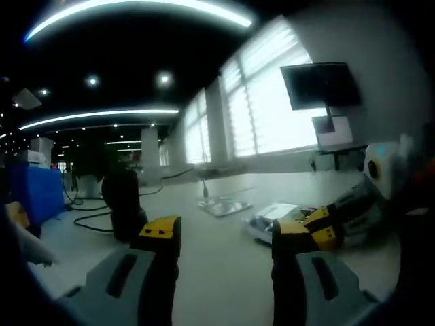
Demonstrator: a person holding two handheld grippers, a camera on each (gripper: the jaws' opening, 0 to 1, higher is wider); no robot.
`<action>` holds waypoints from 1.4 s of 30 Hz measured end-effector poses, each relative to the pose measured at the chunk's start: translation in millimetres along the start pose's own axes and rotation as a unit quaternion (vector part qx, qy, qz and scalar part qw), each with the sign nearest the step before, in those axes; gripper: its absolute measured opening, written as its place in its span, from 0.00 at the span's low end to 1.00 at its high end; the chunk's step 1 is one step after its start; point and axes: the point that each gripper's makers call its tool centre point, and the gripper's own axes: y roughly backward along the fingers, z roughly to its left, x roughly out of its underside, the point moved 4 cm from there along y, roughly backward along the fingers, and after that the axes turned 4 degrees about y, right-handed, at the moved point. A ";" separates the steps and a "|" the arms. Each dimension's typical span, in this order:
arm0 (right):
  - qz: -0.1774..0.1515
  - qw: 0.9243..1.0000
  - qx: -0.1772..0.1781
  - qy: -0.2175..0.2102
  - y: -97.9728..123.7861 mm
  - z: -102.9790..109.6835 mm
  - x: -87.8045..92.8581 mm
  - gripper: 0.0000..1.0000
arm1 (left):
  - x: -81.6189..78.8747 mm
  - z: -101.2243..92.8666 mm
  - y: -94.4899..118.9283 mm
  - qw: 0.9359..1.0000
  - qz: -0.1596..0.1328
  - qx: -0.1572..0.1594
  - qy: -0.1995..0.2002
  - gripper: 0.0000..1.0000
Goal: Clip sheet goods on table flip sheet goods clip sheet goods scan sheet goods put sheet goods back to table
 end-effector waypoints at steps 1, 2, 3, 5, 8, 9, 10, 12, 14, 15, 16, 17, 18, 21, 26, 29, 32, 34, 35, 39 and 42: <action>-0.001 1.000 0.003 0.002 0.0 -0.8 -0.4 0.03 | -0.1 0.1 0.0 1.000 0.000 0.000 0.000 0.46; 0.000 1.000 0.003 0.001 0.1 -0.9 0.1 0.03 | -0.3 0.4 0.0 1.000 -0.001 0.000 0.001 0.46; 0.000 1.000 0.004 0.001 0.3 -0.8 0.2 0.02 | -0.6 0.8 -0.1 1.000 -0.002 -0.001 0.001 0.46; 0.002 1.000 -0.001 -0.005 0.2 0.5 0.6 0.00 | -0.5 1.6 -0.6 1.000 -0.002 0.000 0.002 0.46; 0.005 1.000 -0.007 -0.012 -0.3 0.0 1.2 0.00 | -0.2 2.1 -0.7 1.000 -0.002 0.000 0.003 0.46; 0.007 1.000 -0.010 -0.018 -0.5 -0.2 1.4 0.00 | -0.5 2.0 -0.7 1.000 -0.002 0.000 0.003 0.46; 0.009 1.000 -0.012 -0.023 -0.8 -0.8 1.7 0.00 | -0.5 2.0 -0.7 1.000 -0.002 0.001 0.003 0.46; 0.011 0.999 -0.015 -0.028 -0.9 -0.8 2.0 0.00 | -0.4 1.8 -0.7 1.000 -0.002 0.002 0.002 0.46; 0.013 0.999 -0.019 -0.041 -0.7 -2.3 1.9 0.00 | -0.3 1.5 -0.8 1.000 -0.002 0.004 0.001 0.46; 0.013 0.998 -0.020 -0.054 -0.4 -3.4 1.3 0.00 | -0.1 1.4 -1.0 1.000 -0.002 0.004 0.001 0.46; 0.013 0.998 -0.021 -0.057 -0.2 -4.5 0.4 0.00 | 0.3 1.3 -1.2 1.000 -0.001 0.005 0.000 0.46; 0.011 0.998 -0.021 -0.063 0.3 -5.8 -0.8 0.00 | 0.5 1.1 -1.3 1.000 0.000 0.006 0.000 0.46; 0.009 0.998 -0.020 -0.066 1.3 -7.8 -2.4 0.00 | 0.6 1.0 -1.3 1.000 0.000 0.006 -0.001 0.46; 0.004 0.999 -0.016 -0.048 3.1 -11.0 -5.5 0.00 | 0.7 1.3 -1.4 1.000 0.000 0.006 -0.002 0.46; -0.003 0.995 -0.023 -0.096 5.9 -20.7 -7.4 0.00 | 0.6 2.8 -1.6 1.000 -0.001 0.004 -0.002 0.46; -0.024 0.998 -0.012 -0.062 10.2 -27.0 -14.4 0.00 | 1.2 2.6 -1.8 1.000 0.001 0.005 -0.003 0.46; -0.025 0.996 -0.013 -0.079 13.9 -29.4 -18.0 0.00 | 1.8 2.0 -1.8 1.000 0.002 0.006 -0.004 0.46; -0.028 0.995 -0.009 -0.098 17.3 -34.6 -21.3 0.00 | 1.8 2.2 -1.9 1.000 0.002 0.006 -0.005 0.46; -0.035 0.994 -0.005 -0.102 18.6 -37.1 -23.3 0.00 | 1.8 2.3 -1.9 1.000 0.002 0.006 -0.005 0.46; -0.042 0.990 0.000 -0.132 24.3 -44.4 -28.5 0.00 | 1.9 2.3 -2.1 1.000 0.002 0.006 -0.005 0.46; -0.059 0.985 0.011 -0.164 29.1 -54.7 -34.5 0.00 | 2.3 3.0 -2.1 1.000 0.002 0.006 -0.006 0.46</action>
